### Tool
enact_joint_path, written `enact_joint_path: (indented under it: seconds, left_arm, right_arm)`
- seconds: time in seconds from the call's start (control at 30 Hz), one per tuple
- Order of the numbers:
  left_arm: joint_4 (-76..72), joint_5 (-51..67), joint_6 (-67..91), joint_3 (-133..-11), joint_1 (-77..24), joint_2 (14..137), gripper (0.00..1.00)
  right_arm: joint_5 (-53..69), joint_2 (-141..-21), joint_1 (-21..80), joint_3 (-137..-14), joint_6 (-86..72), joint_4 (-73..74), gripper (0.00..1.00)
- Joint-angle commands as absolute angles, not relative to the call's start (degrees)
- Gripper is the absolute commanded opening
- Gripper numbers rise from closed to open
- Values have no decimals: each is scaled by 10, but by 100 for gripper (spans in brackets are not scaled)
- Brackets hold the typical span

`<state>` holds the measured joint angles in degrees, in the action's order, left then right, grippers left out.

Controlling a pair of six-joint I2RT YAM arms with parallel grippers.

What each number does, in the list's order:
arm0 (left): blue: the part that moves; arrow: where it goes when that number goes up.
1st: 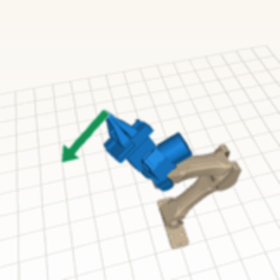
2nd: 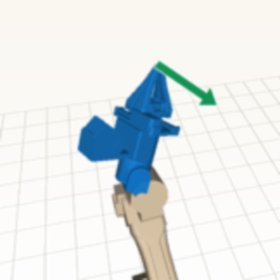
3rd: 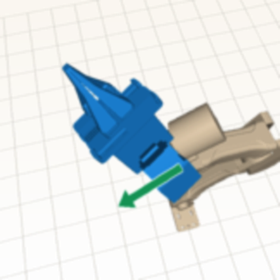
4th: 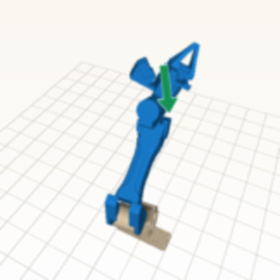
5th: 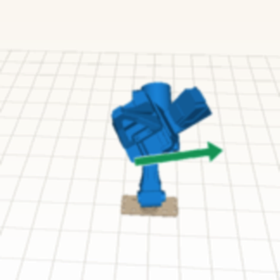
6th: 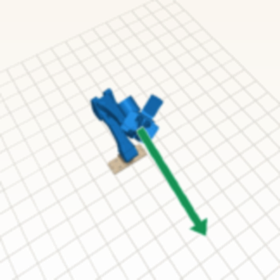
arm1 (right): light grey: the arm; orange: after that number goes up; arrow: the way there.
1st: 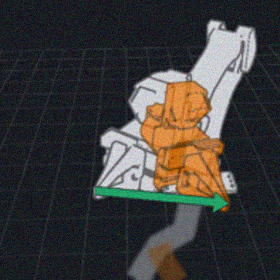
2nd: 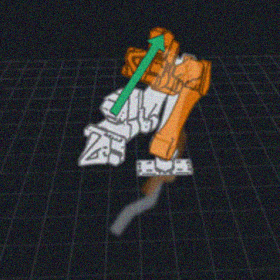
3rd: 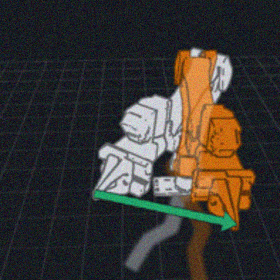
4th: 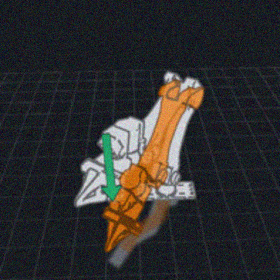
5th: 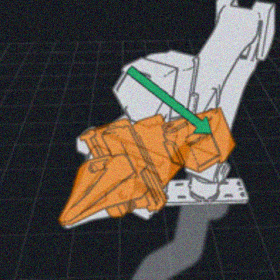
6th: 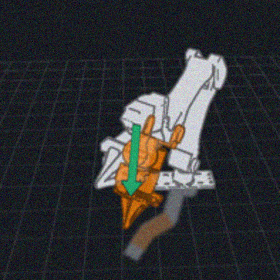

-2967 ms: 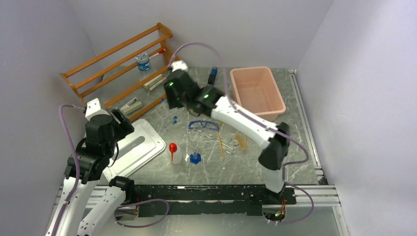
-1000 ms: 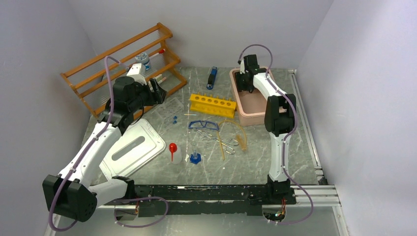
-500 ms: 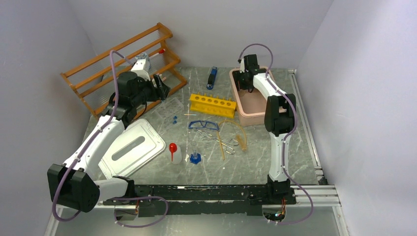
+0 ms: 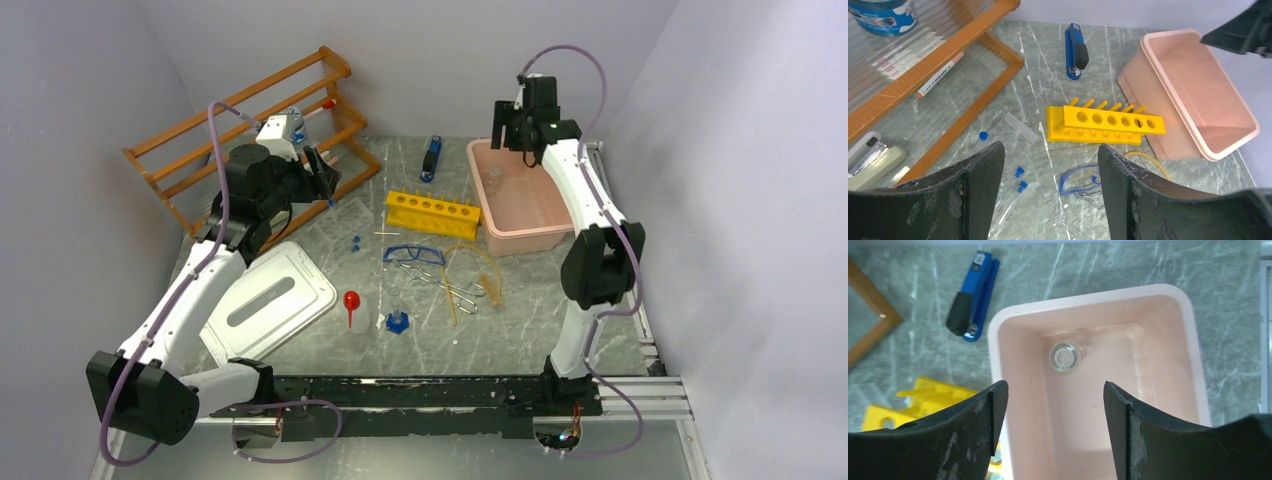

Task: Organize the chemistry lab equipment

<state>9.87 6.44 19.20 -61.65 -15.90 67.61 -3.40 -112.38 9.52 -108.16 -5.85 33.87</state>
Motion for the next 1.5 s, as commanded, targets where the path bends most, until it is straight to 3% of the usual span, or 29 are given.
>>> enact_joint_path:
  seconds: [0.0,0.1,0.23,0.4,0.53,0.7,1.1,1.47]
  left_arm:
    - [114,27,184,-620,-163,645,73]
    - [124,2,186,-614,-162,636,74]
    - [157,-75,186,-631,-170,637,74]
    - [222,-233,200,-664,-177,617,75]
    - [265,-325,204,-705,-178,602,77]
    - [271,-350,187,-746,-181,589,77]
    - [263,-285,160,-808,-185,571,79]
    - [262,-246,186,-797,-185,570,78]
  right_arm:
    - [-37,-1049,111,-1066,-123,390,71]
    - [-20,-1003,154,-1053,-145,409,70]
    - [-117,-927,286,-1010,-146,410,79]
    - [-140,-882,432,-957,-210,407,85]
    - [-170,-900,540,-940,-250,411,88]
    - [-207,-968,641,-977,-258,454,91]
    - [-165,-1091,731,-980,-245,462,93]
    - [-145,-1137,734,-964,-245,433,73]
